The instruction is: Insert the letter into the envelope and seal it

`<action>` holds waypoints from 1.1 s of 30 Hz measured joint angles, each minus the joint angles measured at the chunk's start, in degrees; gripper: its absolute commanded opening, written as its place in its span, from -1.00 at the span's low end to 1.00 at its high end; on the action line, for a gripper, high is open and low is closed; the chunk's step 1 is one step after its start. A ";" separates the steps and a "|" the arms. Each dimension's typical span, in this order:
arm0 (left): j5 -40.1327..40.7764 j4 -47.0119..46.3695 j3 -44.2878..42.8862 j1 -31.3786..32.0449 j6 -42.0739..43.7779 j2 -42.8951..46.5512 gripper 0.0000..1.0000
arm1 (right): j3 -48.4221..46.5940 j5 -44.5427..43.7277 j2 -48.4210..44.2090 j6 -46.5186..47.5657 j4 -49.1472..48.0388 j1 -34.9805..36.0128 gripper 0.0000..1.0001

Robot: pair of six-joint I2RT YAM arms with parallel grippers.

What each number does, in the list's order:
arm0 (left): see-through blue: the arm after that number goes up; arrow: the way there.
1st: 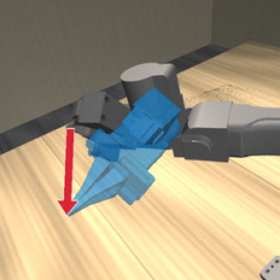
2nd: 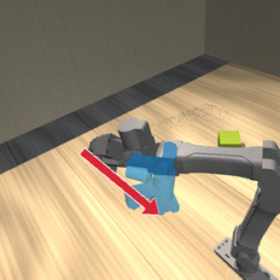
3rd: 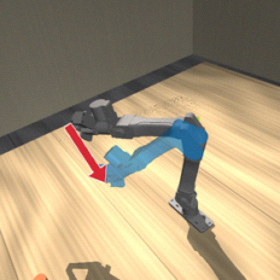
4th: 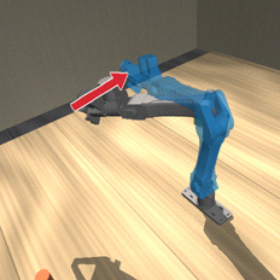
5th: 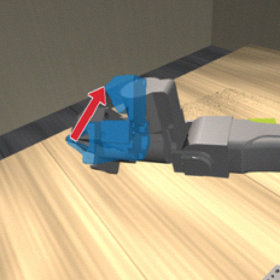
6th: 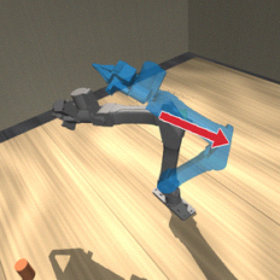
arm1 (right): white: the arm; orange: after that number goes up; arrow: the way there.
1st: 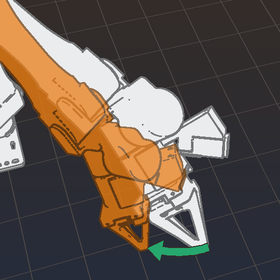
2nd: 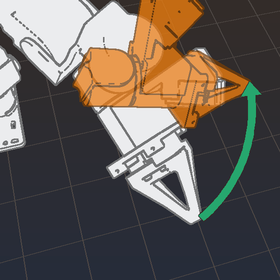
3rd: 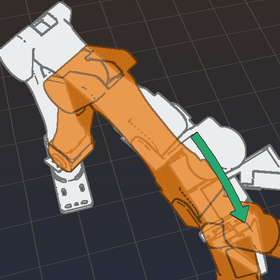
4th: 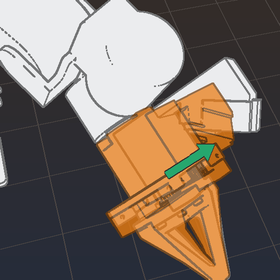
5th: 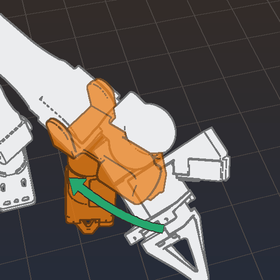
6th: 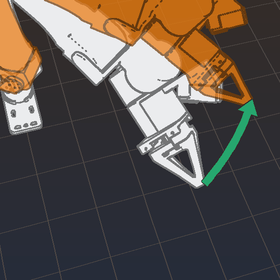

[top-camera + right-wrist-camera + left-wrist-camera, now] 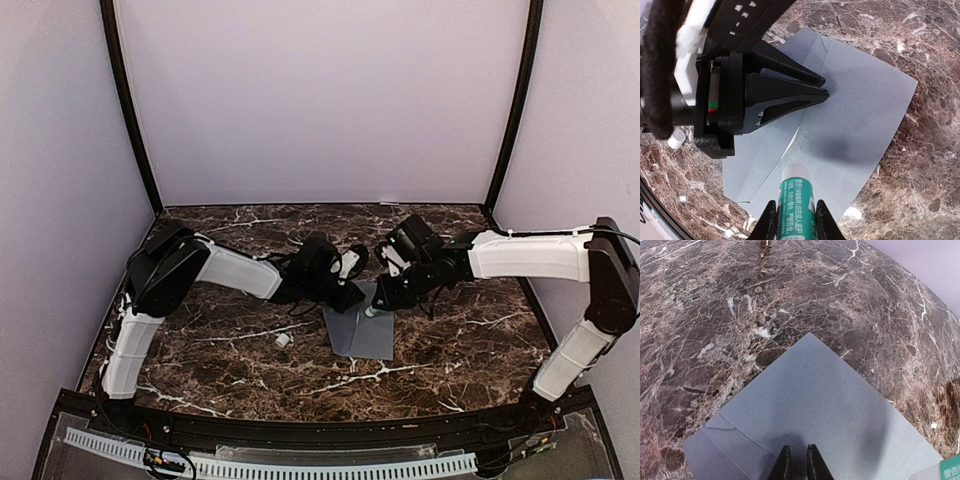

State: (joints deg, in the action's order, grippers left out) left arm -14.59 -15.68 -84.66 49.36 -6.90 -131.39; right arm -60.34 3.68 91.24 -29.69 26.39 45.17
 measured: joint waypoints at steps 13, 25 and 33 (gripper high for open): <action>0.52 0.83 -1.57 -0.02 1.14 -1.09 -0.97 | -2.86 -1.20 8.48 0.81 -2.93 -1.14 -1.00; 0.57 0.90 -2.56 -0.09 1.38 -1.70 -0.99 | -5.03 -5.75 10.75 0.83 -4.39 -1.42 -1.00; 0.57 0.87 -2.82 -0.09 1.55 -1.90 -1.00 | -5.01 -8.37 10.97 0.92 -5.38 -0.74 -1.00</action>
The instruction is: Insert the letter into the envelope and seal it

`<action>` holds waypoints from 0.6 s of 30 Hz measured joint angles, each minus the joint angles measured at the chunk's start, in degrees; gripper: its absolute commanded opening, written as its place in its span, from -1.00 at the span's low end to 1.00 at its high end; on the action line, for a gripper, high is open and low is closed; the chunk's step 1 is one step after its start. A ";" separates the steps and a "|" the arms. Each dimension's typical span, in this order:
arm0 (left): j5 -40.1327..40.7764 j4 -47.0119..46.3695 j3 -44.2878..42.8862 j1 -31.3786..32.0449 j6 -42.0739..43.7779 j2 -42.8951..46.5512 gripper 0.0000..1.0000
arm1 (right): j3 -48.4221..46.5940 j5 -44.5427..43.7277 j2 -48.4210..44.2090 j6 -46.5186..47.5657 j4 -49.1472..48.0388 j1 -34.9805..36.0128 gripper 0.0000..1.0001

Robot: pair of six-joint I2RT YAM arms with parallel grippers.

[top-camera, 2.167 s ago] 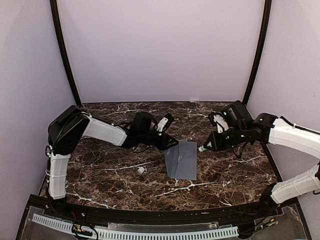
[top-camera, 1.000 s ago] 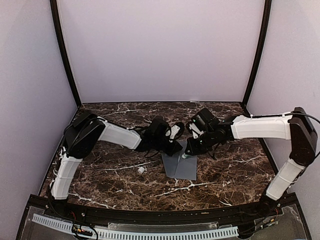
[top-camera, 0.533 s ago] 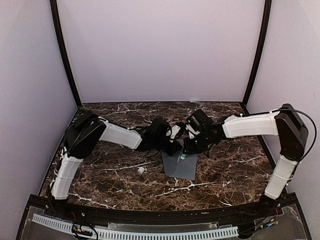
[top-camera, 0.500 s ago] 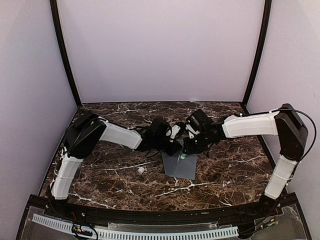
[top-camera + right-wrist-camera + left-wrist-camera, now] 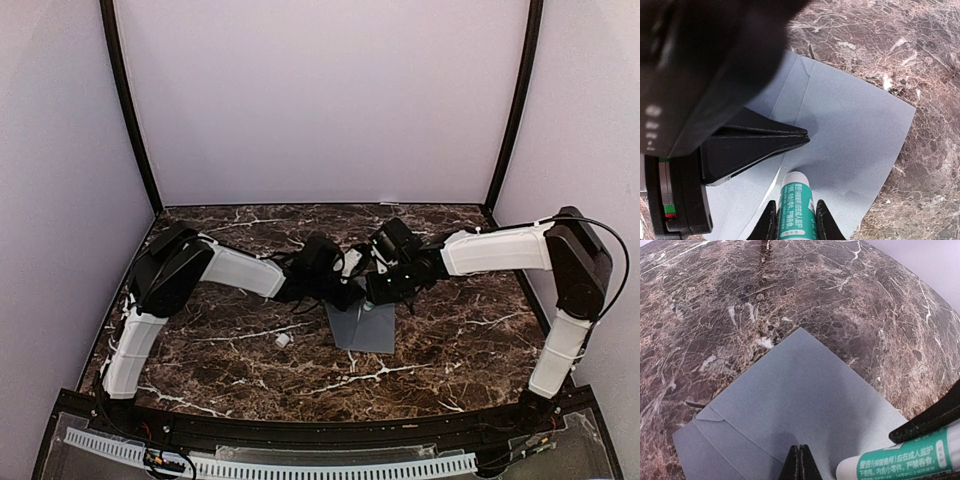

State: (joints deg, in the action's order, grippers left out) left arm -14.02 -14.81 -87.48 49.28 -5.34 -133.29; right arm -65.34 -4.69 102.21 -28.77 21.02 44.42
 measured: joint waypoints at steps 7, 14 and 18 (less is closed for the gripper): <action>-0.02 -0.04 -0.70 0.00 0.04 -0.57 -1.00 | 0.00 0.57 0.02 0.52 0.85 2.23 -1.00; -0.04 -0.02 -0.79 -0.04 -0.04 -0.63 -1.00 | 0.31 3.06 -0.26 0.55 0.15 3.34 -1.00; -0.22 0.00 -0.94 -0.11 -0.28 -0.74 -1.00 | 1.51 5.14 -1.03 0.50 -0.68 3.54 -1.00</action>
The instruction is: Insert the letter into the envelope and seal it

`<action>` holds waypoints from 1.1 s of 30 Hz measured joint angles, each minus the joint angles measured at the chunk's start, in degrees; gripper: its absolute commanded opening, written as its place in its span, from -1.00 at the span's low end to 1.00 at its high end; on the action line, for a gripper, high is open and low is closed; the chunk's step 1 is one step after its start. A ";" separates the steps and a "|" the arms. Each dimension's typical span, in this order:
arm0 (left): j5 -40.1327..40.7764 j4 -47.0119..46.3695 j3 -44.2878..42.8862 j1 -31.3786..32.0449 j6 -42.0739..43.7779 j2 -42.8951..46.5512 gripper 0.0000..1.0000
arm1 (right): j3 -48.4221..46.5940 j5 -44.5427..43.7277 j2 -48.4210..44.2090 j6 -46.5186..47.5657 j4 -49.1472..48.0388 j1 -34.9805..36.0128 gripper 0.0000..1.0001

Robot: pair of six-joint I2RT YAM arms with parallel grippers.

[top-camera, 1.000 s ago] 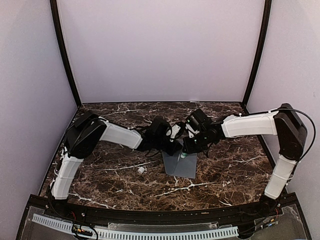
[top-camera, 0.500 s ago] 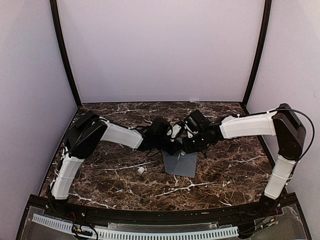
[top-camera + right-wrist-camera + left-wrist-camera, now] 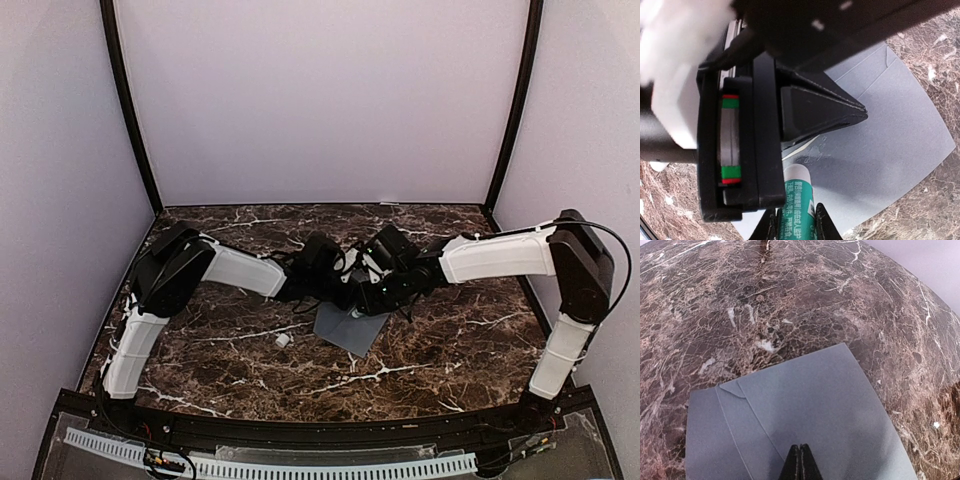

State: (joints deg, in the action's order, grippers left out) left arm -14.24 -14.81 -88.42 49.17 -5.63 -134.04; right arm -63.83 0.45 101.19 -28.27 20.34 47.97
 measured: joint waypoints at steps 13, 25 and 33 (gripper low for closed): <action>0.33 1.03 1.60 -0.17 0.04 1.84 -0.41 | -0.33 -0.63 0.07 -0.50 1.55 0.74 -1.00; 3.50 1.49 7.91 -3.21 1.18 16.57 -0.04 | 0.37 0.00 -0.28 -1.60 3.45 0.79 -1.00; 5.90 -2.40 23.89 -3.26 1.86 31.54 -0.14 | 0.37 0.02 -1.60 -1.11 5.31 0.13 -1.00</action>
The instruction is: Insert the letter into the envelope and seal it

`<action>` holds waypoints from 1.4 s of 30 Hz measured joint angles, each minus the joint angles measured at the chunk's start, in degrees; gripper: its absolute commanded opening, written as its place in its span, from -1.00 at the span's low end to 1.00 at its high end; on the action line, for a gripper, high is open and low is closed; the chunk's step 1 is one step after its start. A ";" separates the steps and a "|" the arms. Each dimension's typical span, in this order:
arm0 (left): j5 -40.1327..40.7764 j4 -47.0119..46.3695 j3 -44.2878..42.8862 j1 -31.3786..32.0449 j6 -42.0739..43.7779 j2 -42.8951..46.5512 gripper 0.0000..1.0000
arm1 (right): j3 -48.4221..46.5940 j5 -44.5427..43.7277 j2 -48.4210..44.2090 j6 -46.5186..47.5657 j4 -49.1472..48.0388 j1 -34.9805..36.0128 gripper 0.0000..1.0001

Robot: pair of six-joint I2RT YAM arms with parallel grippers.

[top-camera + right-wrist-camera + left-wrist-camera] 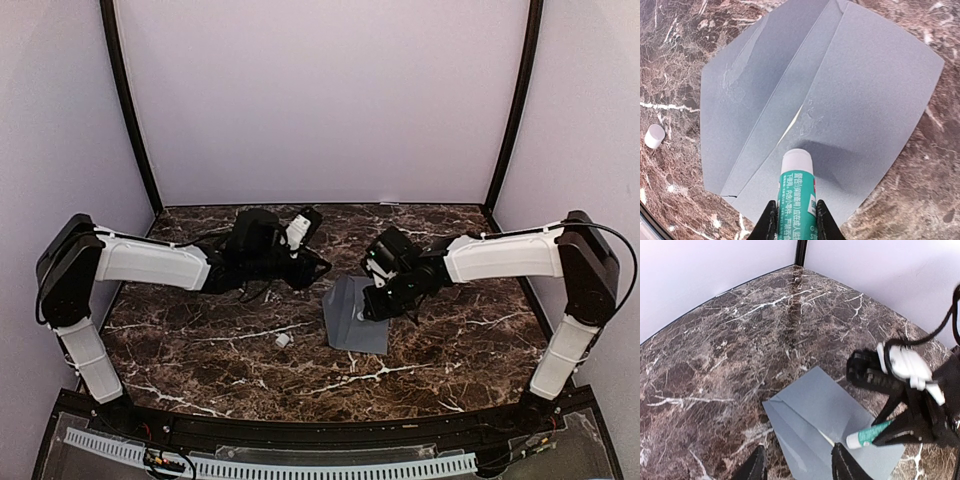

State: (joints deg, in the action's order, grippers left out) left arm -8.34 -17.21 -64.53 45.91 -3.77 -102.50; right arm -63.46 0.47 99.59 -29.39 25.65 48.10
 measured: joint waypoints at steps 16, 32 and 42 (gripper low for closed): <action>2.82 -13.49 14.05 12.13 6.60 -0.46 -0.17 | -10.19 1.51 0.04 3.76 12.61 -3.17 -1.00; 5.42 -19.82 13.14 15.21 6.32 -8.04 -0.33 | -10.23 5.62 4.24 4.96 13.35 -3.39 -1.00; 10.69 -19.39 10.12 17.29 6.03 -14.80 -0.63 | -10.23 6.60 5.27 4.96 13.16 -3.39 -1.00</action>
State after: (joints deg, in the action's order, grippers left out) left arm 2.35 -36.60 -54.41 63.20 2.26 -117.30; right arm -73.69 7.07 104.86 -24.43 38.81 44.71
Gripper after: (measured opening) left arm 0.206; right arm 0.198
